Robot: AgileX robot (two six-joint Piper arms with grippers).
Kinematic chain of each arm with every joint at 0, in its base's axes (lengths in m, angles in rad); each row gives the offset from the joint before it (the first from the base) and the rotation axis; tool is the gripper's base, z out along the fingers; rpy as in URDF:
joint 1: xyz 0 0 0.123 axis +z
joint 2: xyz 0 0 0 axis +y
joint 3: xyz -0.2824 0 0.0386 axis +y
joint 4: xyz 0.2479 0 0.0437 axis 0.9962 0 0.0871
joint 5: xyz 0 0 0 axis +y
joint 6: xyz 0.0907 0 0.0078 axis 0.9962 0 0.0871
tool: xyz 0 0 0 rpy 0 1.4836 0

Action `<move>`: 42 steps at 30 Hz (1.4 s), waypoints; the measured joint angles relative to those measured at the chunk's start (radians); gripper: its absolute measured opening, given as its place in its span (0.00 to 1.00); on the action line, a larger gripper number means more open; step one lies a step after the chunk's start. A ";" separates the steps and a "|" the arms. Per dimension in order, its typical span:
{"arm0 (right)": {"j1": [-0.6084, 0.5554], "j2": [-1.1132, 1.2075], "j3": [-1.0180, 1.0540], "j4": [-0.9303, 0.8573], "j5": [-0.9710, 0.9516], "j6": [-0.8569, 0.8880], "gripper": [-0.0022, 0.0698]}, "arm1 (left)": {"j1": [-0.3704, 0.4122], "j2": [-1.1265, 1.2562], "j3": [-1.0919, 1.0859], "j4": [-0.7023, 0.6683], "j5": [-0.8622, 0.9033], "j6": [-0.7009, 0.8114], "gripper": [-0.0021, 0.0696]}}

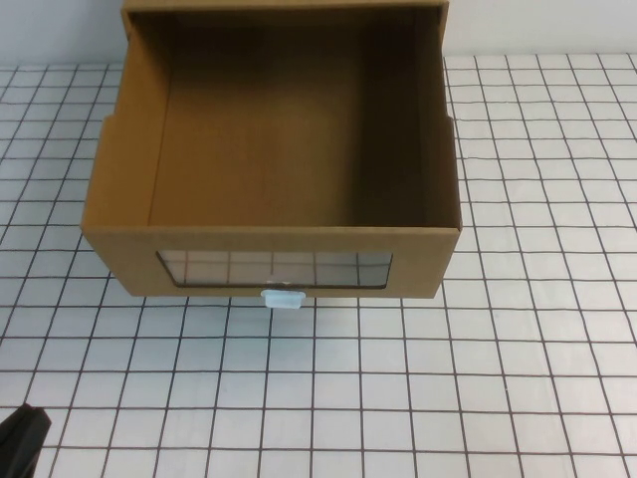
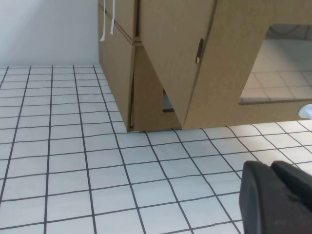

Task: Open the shoe box
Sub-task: 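Pull the top drawer of the cardboard box fully open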

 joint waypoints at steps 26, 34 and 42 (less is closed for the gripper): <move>-0.275 -0.065 0.248 -0.108 -0.241 0.000 0.01 | 0.000 -0.001 0.000 0.000 0.002 0.000 0.03; -0.336 -0.266 0.410 -0.050 -0.318 0.000 0.01 | 0.000 -0.001 0.000 0.000 0.003 0.000 0.03; -0.327 -0.330 0.410 -0.043 -0.245 0.002 0.01 | 0.000 -0.002 0.000 0.000 0.005 0.000 0.03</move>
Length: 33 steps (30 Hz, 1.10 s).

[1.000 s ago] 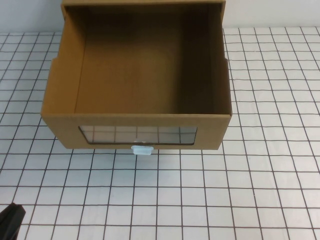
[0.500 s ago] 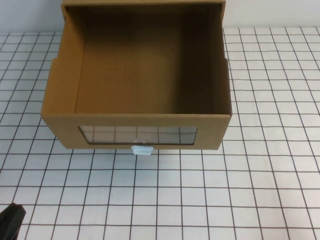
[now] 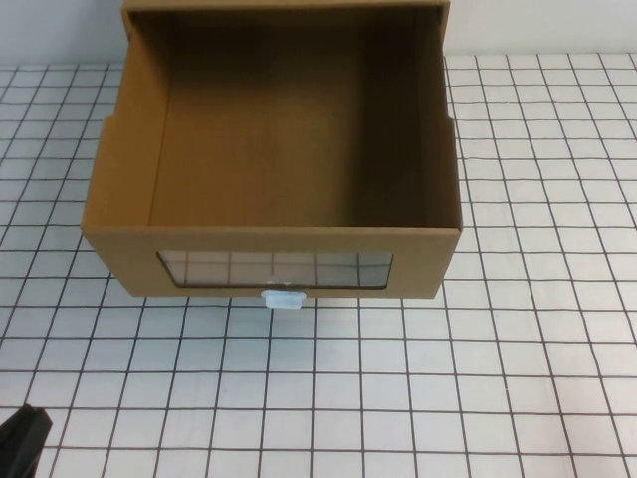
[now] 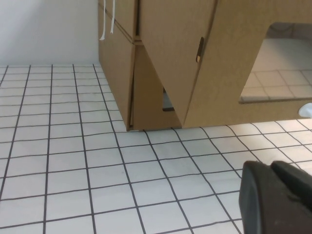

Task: Open the shoe box
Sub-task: 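Pull the top drawer of the cardboard box fully open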

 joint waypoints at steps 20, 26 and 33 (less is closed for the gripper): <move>0.006 0.000 0.000 0.238 0.281 -0.352 0.01 | 0.000 0.000 0.000 0.000 0.000 0.000 0.03; 0.006 0.000 0.000 0.258 0.288 -0.360 0.01 | 0.000 0.000 0.000 0.000 0.000 0.000 0.03; 0.006 0.000 0.000 0.261 0.290 -0.362 0.01 | 0.000 0.000 0.000 0.000 0.000 0.000 0.03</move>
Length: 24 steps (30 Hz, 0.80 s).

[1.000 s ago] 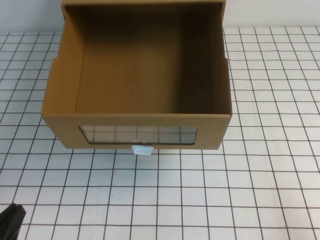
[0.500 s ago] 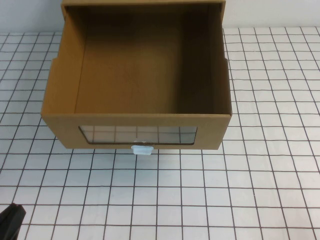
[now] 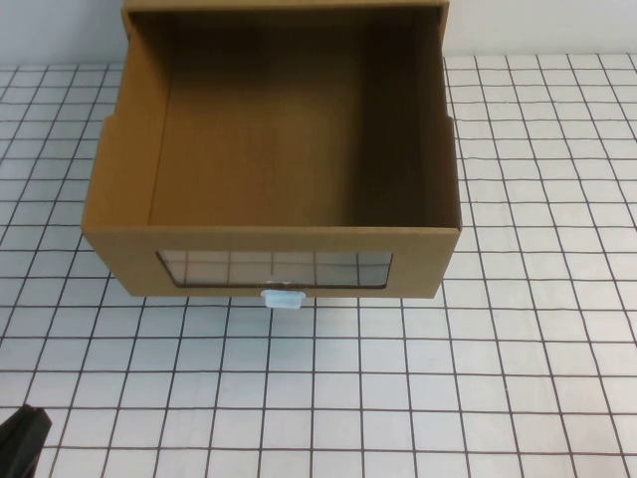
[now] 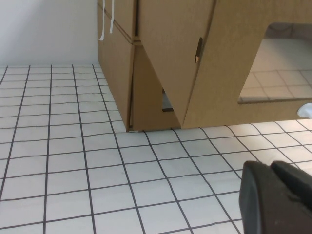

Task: Open the shoe box
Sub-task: 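Pull the top drawer of the cardboard box fully open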

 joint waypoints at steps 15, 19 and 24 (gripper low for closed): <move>0.000 0.000 0.000 0.002 0.000 0.000 0.01 | 0.008 0.000 0.000 0.224 -0.039 -0.070 0.03; 0.000 0.000 0.000 0.004 0.000 0.000 0.01 | 0.077 0.000 0.000 0.521 -0.049 -0.347 0.03; 0.000 0.000 0.000 0.004 0.000 0.000 0.01 | 0.139 0.000 0.000 0.621 0.093 -0.464 0.03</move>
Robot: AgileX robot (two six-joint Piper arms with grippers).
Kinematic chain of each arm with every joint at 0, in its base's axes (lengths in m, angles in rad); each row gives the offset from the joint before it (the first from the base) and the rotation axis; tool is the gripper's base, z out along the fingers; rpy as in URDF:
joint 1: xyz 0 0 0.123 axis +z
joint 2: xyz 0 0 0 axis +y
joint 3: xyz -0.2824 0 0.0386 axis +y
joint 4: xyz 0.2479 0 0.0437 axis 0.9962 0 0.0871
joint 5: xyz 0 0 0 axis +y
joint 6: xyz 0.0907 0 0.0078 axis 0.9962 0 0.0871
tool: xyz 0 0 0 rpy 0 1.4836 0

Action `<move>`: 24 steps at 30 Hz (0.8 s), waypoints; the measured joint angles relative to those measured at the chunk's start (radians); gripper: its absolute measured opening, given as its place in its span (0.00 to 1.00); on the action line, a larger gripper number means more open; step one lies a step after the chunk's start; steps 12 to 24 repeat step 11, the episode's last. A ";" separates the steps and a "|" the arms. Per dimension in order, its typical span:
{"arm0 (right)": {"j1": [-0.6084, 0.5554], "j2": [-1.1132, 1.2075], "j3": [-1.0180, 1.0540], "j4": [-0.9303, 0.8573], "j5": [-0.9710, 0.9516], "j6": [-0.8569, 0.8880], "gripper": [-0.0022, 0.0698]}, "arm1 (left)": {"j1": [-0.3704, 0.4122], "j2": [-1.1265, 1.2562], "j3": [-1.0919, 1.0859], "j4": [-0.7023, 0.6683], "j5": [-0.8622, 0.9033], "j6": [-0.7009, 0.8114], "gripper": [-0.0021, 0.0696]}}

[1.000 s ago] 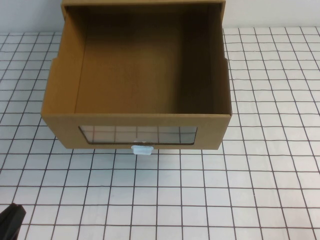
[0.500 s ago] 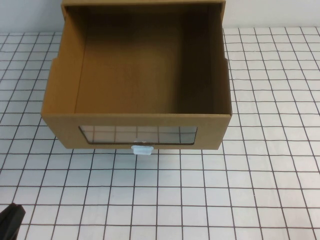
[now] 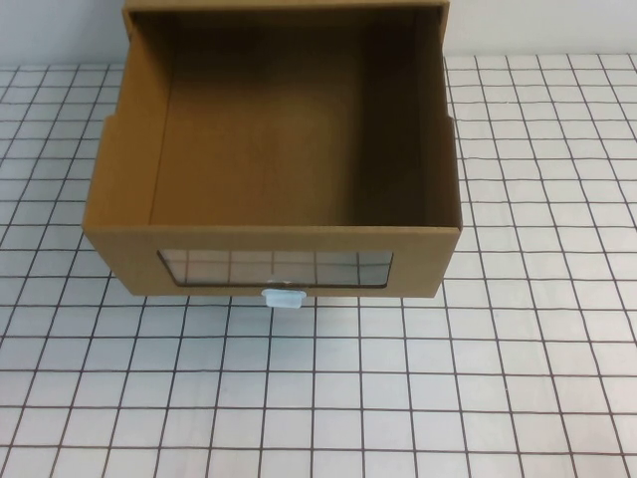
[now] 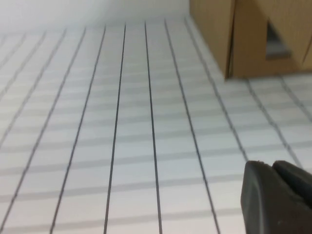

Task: Open the shoe box
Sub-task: 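Pull the top drawer of the cardboard box fully open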

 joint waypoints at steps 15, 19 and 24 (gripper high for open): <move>0.000 -0.002 0.000 0.000 0.000 0.000 0.01 | 0.000 0.000 0.000 0.015 0.098 -0.021 0.03; 0.000 -0.002 0.000 0.000 0.000 0.000 0.01 | 0.000 0.000 0.000 0.015 0.098 -0.021 0.03; 0.000 -0.002 0.000 0.000 0.000 0.000 0.01 | 0.000 0.000 0.000 0.015 0.098 -0.021 0.03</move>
